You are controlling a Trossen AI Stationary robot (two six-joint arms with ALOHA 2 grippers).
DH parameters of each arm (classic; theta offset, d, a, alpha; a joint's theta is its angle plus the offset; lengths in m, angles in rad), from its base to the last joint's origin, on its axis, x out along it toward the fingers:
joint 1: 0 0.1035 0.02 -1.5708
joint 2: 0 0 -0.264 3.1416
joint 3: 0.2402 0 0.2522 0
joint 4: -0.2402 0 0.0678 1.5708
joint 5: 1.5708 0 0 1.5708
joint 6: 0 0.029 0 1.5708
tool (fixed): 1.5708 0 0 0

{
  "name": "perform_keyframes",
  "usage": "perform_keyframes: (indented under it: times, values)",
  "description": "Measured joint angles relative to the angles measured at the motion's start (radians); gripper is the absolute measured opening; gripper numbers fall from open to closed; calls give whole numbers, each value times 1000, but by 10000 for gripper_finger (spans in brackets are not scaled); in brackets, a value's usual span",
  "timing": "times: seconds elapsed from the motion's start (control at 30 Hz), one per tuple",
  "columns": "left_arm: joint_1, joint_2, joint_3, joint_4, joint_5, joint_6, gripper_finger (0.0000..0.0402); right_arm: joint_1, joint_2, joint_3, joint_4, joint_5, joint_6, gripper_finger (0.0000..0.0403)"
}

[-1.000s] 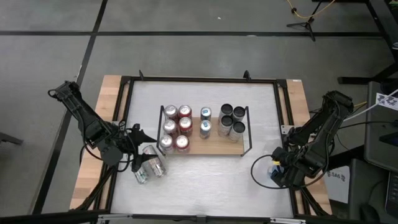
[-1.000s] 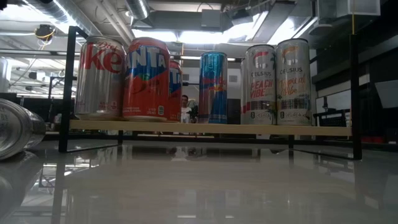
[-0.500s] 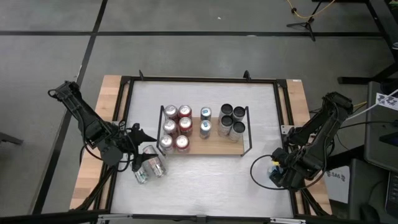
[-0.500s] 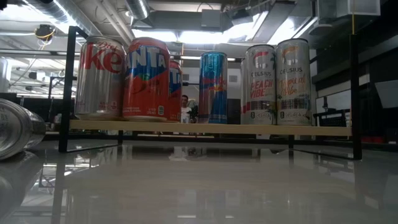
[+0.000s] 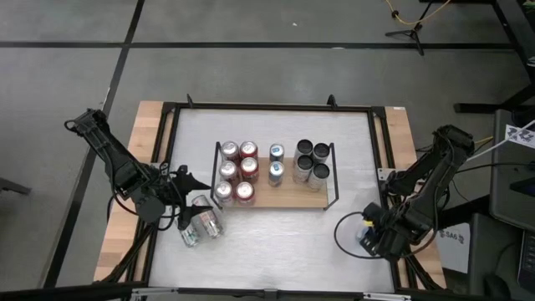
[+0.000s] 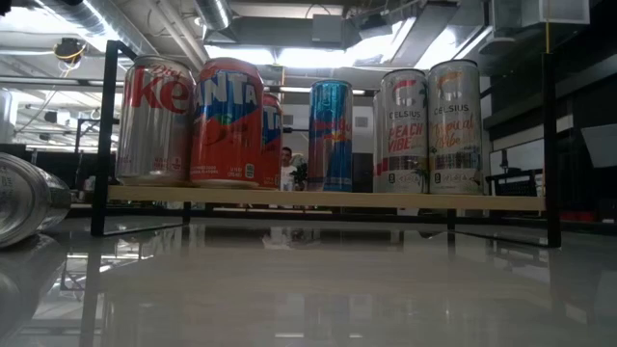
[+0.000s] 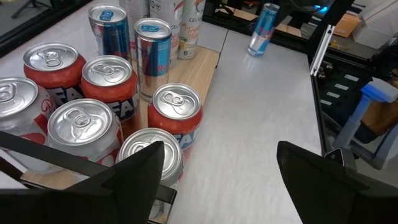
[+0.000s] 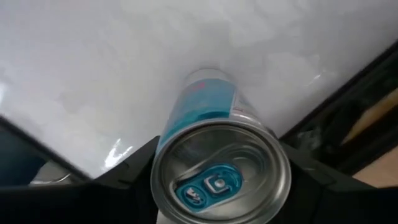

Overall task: Place canned beverage on shelf
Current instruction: Put the blue soda can on the shelf aligned with the other blue soda can

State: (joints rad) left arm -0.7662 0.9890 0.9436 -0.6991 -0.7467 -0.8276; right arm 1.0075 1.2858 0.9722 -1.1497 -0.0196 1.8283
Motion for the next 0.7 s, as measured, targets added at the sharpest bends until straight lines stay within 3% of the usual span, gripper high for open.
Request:
perform_keyframes:
  times: [0.2,0.33,0.5,0.7]
  values:
    - [0,0,0,0,0,0,305,-11,2,18,91,1,-1,244]
    - [0,0,0,0,0,0,305,-53,2,33,184,3,-44,237]
    - [0,0,0,0,-2,0,305,-142,2,44,342,39,-174,223]
    - [0,0,0,0,-3,0,305,-251,8,46,563,56,-356,237]
